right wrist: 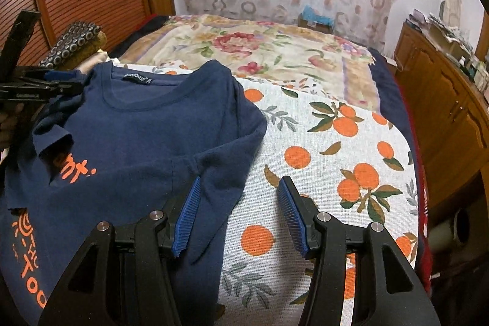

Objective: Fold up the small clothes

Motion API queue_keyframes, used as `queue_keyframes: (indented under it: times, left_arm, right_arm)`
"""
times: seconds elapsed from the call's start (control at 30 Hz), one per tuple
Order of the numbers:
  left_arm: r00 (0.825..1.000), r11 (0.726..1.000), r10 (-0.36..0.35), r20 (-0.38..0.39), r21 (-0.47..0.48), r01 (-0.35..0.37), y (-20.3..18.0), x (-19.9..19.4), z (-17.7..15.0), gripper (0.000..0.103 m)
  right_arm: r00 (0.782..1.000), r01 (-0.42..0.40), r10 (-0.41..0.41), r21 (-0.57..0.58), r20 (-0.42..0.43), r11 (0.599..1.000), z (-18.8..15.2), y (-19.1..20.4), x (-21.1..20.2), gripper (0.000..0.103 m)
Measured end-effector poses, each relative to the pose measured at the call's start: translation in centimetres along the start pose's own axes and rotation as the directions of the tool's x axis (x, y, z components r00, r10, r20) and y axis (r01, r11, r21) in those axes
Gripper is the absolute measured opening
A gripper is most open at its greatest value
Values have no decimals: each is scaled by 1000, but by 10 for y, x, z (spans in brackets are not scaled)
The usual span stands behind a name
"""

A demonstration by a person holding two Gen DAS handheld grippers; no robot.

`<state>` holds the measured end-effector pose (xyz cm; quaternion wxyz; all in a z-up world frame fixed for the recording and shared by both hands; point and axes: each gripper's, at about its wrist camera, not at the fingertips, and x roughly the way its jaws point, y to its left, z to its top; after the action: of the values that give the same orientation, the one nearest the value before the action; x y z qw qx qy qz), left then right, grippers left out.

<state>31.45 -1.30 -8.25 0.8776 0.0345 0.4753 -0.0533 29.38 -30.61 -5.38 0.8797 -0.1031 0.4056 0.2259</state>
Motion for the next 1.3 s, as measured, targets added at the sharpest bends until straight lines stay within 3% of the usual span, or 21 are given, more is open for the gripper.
queue_keyframes:
  times: [0.03,0.07,0.17,0.3,0.4,0.47,0.73,1.3]
  left_arm:
    - [1000,1000,5,-8,5,-5,0,1,0,35]
    - [1000,1000,8,-13,12,-7,1,1,-1,20]
    - [1000,1000,6,-7,26,-6,3,-5,-2,8]
    - [995,1000,20,94,10,-21,10,-38,-1,7]
    - [976,998,65,207,-38,-58,26,-76,6,7]
    - [966,995,88,241,-71,-73,39,-90,10,7]
    - [961,991,112,252,-95,-90,63,-99,2,7]
    - [952,999,6,306,-38,6,40,-120,-24,7]
  right_arm:
    - [1000,2,-2,-1,0,1000,0,-1,0,54]
    - [1000,3,-3,-2,1,1000,0,-1,1,54]
    - [1000,5,-5,-2,1,1000,-1,0,2,54]
    - [1000,7,-7,-4,2,1000,-1,-1,2,54]
    - [1000,13,-13,-8,2,1000,-1,-1,2,54]
    - [1000,12,-12,-6,2,1000,-1,0,2,55]
    - [1000,21,-21,-9,4,1000,-3,-1,1,57]
    - [999,-13,14,33,-31,999,18,-12,11,57]
